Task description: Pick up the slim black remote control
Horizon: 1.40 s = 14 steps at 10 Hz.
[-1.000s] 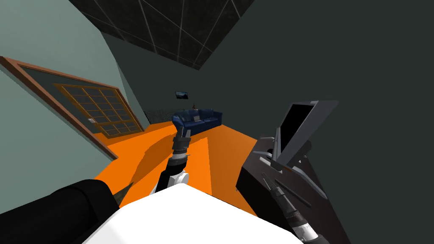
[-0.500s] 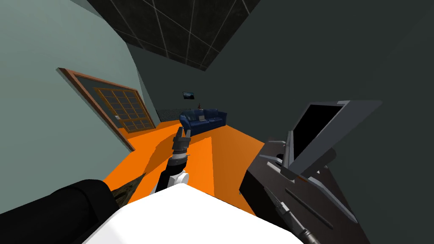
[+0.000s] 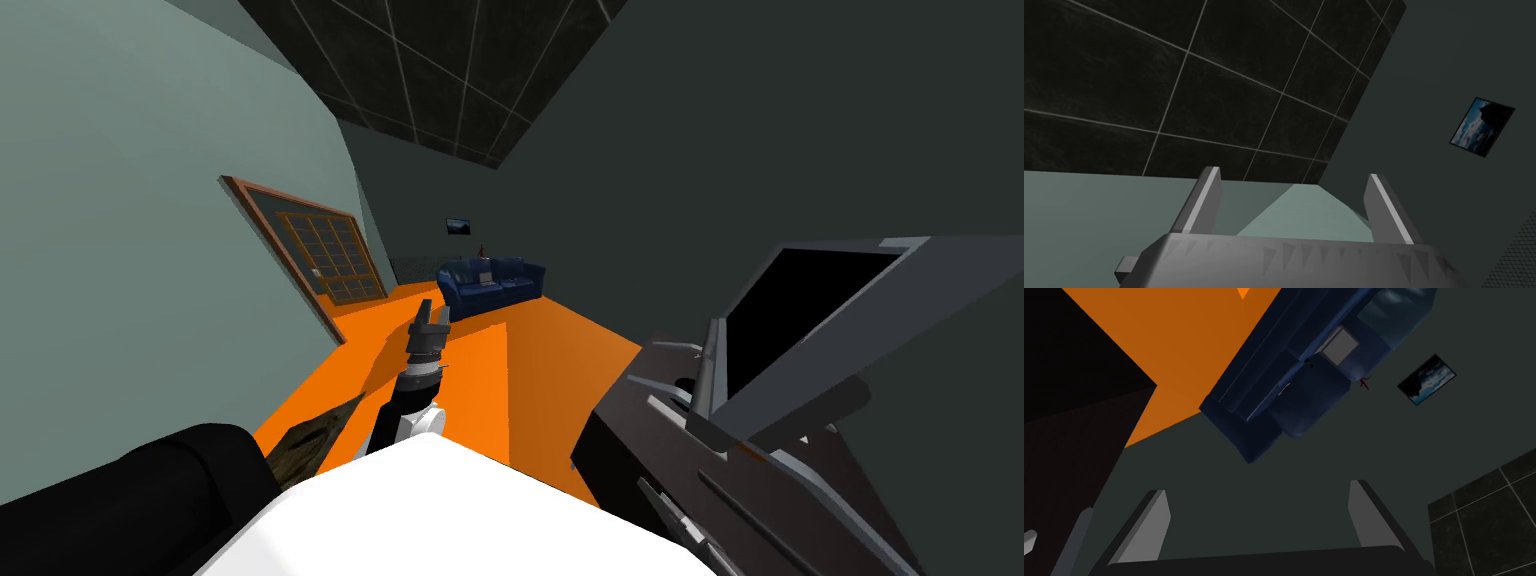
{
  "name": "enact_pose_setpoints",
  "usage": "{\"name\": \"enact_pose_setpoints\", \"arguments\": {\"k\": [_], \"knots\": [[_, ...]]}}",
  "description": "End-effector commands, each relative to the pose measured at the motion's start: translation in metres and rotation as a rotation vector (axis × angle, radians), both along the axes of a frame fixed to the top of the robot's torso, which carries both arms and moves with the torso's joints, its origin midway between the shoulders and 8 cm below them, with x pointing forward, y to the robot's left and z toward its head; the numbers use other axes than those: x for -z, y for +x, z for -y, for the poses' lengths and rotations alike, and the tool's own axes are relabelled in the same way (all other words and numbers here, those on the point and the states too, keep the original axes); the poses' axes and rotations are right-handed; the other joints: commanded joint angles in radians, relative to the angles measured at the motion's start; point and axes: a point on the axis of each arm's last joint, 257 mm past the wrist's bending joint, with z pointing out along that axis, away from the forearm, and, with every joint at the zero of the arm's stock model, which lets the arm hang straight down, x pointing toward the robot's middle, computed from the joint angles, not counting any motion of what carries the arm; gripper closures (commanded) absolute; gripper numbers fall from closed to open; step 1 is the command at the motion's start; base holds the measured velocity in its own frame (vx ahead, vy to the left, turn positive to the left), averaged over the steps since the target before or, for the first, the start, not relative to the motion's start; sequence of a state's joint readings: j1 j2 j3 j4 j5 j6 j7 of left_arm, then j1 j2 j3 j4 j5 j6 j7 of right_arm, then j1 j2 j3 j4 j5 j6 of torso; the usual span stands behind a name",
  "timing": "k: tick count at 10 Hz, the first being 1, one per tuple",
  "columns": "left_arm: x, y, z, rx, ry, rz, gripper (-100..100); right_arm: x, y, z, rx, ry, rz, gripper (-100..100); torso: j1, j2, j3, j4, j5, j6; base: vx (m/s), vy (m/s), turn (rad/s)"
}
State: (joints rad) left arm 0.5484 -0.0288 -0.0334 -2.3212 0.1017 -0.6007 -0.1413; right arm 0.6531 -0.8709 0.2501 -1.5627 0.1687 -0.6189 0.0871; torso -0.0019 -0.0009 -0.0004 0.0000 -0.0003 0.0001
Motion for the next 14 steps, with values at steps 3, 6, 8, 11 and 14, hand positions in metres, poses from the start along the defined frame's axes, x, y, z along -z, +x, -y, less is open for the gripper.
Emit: {"name": "enact_pose_setpoints", "arguments": {"k": [3, 6, 8, 11, 14], "knots": [[0.000, 0.000, 0.000, 0.000, 0.000, 0.000, 0, 0.039, -0.041, 0.042, -0.074, -0.172, -0.112, -100, -0.001, 0.000, 0.000, 0.000, 0.000, 0.001, 0.021, -0.029, 0.213], [0.000, 0.000, 0.000, 0.000, 0.000, 0.000, 0, 0.064, -0.070, 0.080, -0.134, -0.307, -0.193, -100, -0.001, -0.001, 0.000, 0.000, 0.000, 0.000, 0.022, -0.037, 0.167], [0.000, 0.000, 0.000, 0.000, 0.000, 0.000, 0, 0.074, -0.084, 0.100, -0.163, -0.372, -0.231, -100, -0.002, -0.001, -0.001, 0.000, -0.001, 0.001, 0.020, -0.052, 0.162], [0.000, 0.000, 0.000, 0.000, 0.000, 0.000, 0, 0.086, -0.103, 0.128, -0.181, -0.447, -0.285, -100, -0.002, -0.001, -0.001, 0.000, 0.000, 0.000, 0.022, -0.048, 0.112], [0.000, 0.000, 0.000, 0.000, 0.000, 0.000, 0, 0.093, -0.116, 0.147, -0.210, -0.508, -0.320, -100, -0.001, -0.001, -0.001, 0.000, 0.000, 0.000, 0.016, -0.030, 0.088]]}}
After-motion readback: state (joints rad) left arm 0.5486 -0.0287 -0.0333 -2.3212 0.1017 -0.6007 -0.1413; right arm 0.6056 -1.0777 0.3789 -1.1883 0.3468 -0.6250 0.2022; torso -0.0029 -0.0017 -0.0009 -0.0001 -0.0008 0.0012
